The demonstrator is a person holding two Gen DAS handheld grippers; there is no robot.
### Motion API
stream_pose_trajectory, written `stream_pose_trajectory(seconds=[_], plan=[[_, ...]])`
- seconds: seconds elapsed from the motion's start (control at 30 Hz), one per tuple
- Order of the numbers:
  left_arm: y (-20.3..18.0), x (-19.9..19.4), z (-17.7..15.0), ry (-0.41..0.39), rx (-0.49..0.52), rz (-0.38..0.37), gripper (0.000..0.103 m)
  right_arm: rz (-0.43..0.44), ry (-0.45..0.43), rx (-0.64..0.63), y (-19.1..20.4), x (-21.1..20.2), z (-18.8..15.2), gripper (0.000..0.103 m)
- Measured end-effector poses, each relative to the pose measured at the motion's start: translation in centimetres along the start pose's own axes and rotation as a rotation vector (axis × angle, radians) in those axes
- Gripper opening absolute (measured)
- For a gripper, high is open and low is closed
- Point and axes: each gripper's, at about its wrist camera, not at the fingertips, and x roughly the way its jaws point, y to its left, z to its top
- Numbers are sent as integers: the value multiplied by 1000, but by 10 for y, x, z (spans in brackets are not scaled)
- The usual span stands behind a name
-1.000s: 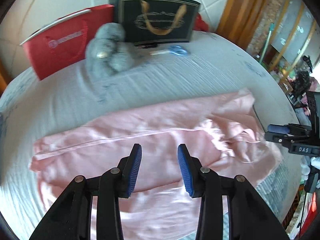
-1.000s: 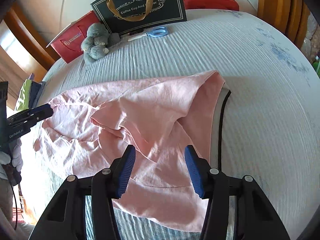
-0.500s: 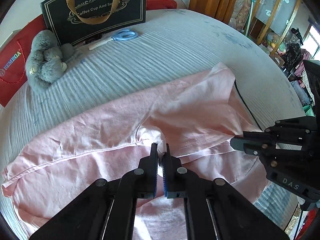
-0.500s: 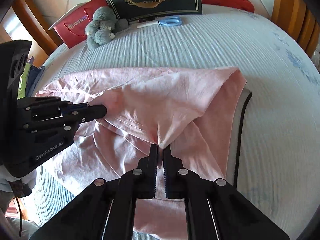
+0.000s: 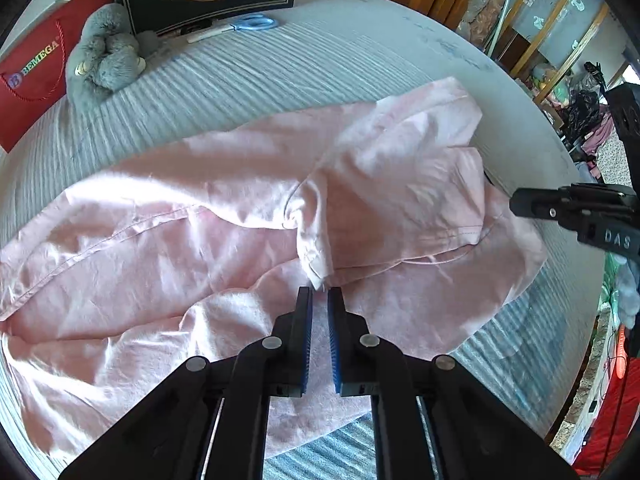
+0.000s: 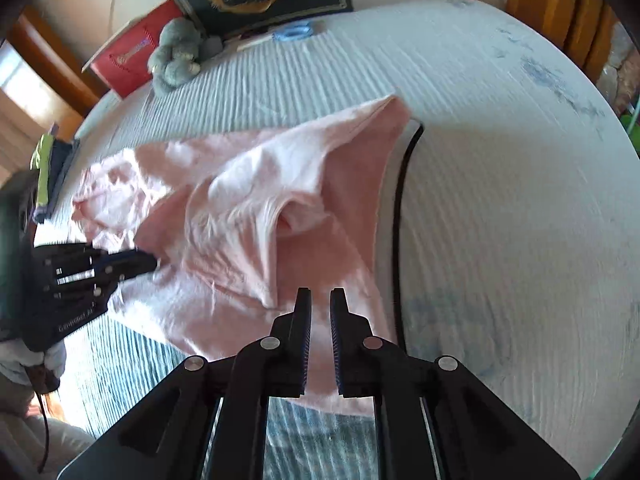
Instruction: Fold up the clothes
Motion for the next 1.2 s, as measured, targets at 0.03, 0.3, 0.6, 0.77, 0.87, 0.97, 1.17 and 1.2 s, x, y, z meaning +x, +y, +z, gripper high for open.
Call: stream_pose_trajectory(seconds=[0.03,0.3,0.6,0.77,0.87,0.97,1.17,1.2], plan=[[2,-7,5,-26,-7,0,18,5,-35,35,-5,-4,9,36],[-23,7,43,-83,32,-46,30,75,-107,187,-26,15,72,36],[-44,46,27,-22,109,-22,35,-385,-38,46,-45,49,81,17],[-35,40,27,-22,57,-69,38,21,-113,-7,-8,20,63,19],[-23,27,23,-42,32,-55,38,-17,-71,-23,-4,30,53,19],[0,13,16,-49,3,-4,38,-68,-26,-37,0,40,43,14],[113,-23,-8,-71,-181,199,39,-145,26,-52,1,45,25,15],[137,-31,-12,-76,-227,239,40,-127,8,-56,2,38,23,16]])
